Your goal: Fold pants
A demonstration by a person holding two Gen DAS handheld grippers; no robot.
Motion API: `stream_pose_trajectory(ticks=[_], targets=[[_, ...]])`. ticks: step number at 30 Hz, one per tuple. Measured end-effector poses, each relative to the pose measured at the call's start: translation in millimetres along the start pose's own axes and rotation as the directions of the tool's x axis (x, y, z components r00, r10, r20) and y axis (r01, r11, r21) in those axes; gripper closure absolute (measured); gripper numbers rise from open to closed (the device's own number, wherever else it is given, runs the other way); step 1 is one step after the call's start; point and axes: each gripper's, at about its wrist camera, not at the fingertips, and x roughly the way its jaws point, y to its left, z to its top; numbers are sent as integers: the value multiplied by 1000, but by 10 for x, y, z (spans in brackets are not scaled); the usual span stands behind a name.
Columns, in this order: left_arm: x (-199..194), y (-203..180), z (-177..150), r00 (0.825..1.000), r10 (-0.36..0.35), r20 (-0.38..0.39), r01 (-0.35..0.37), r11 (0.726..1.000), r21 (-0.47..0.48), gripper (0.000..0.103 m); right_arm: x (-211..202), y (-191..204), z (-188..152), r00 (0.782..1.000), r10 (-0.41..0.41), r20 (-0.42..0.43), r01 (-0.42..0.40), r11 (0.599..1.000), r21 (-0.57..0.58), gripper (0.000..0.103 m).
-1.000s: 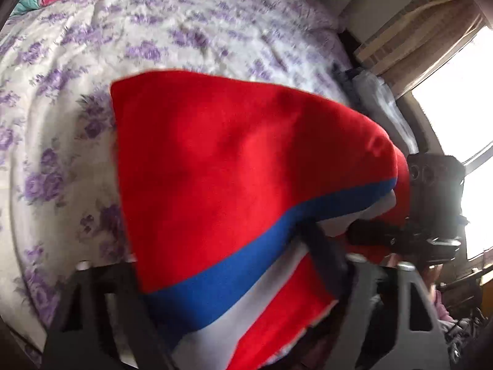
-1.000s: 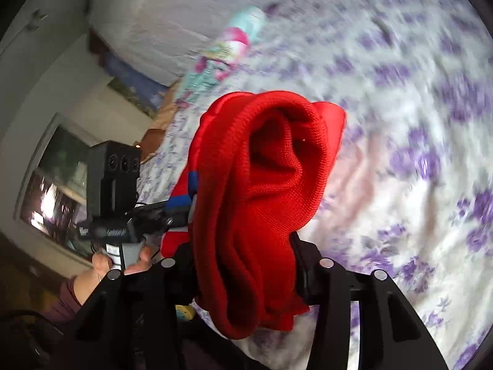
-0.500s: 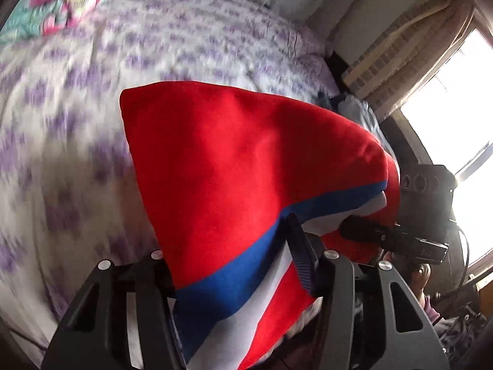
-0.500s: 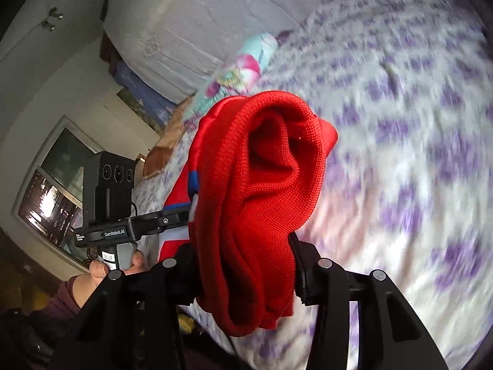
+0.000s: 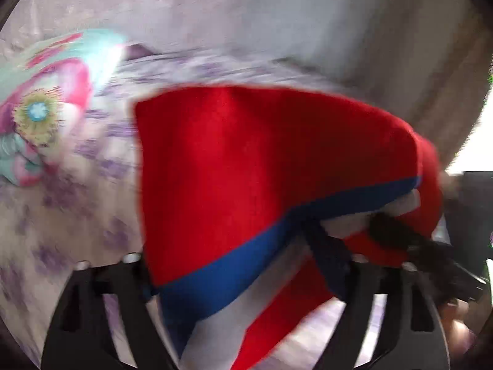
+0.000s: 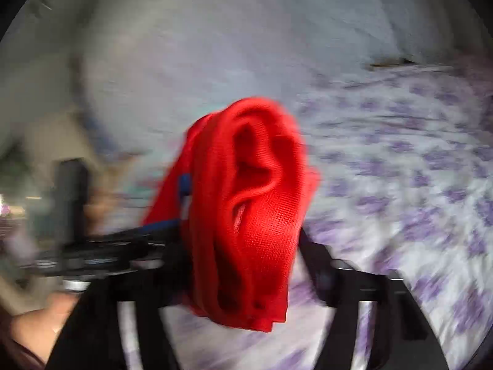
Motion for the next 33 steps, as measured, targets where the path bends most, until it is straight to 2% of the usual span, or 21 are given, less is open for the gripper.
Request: stream_pose_trajectory(ticks=[1,2,3,4,7,9,12,15,18,22,24,29,33], targets=[[236,172,26,995,91,-44,-93,995,-30,15,294,-145,-57,993,-98,-61,99,995,15,17],[414,337,15,983,158,-96,-164,985,-59,16,441,-218,-98,983,-154,-100,157,987,24,23],[533,518,0,972,183,-147,-198,975,-97,21,501,-338,-156,979,-170,-111,177,983,53,28],[524,618,-12,975,161,-151,-180,975,-127,21,432,-427,-197,988,-131,-80,139,986,94,28],[184,693,-73,986,145,-85,-156,977,-142,20,86,-490,-261,997,-71,-5,72,991,114,28],[-118,642,-160,990,136,-24,-138,980,-141,17,-304,-429,-361,999,-34,29,31,995,98,25],[-712,301,-444,986,155,57,-148,982,-118,9,-890,-278,-632,998,5,56,-9,997,73,20],[-1190,-141,-814,983,156,96,-152,987,-53,7,-1524,-2,-905,995,-6,103,7,1000,-6,12],[-1612,-405,-1214,971,189,144,-190,982,-6,5,-2061,249,-1271,991,-20,132,32,996,-86,10],[-2210,-702,-1824,947,226,226,-246,967,61,5,-2660,443,-1641,986,-19,164,41,991,-130,9],[-2440,-795,-2058,936,257,242,-282,957,75,5,-2925,519,-1766,980,-34,194,64,987,-150,4],[-2717,-938,-2404,914,315,255,-346,934,85,5,-3273,581,-1970,971,-69,230,106,983,-153,4],[-2726,-923,-2531,900,358,249,-385,920,69,5,-3257,537,-2075,970,-99,223,131,982,-136,4]])
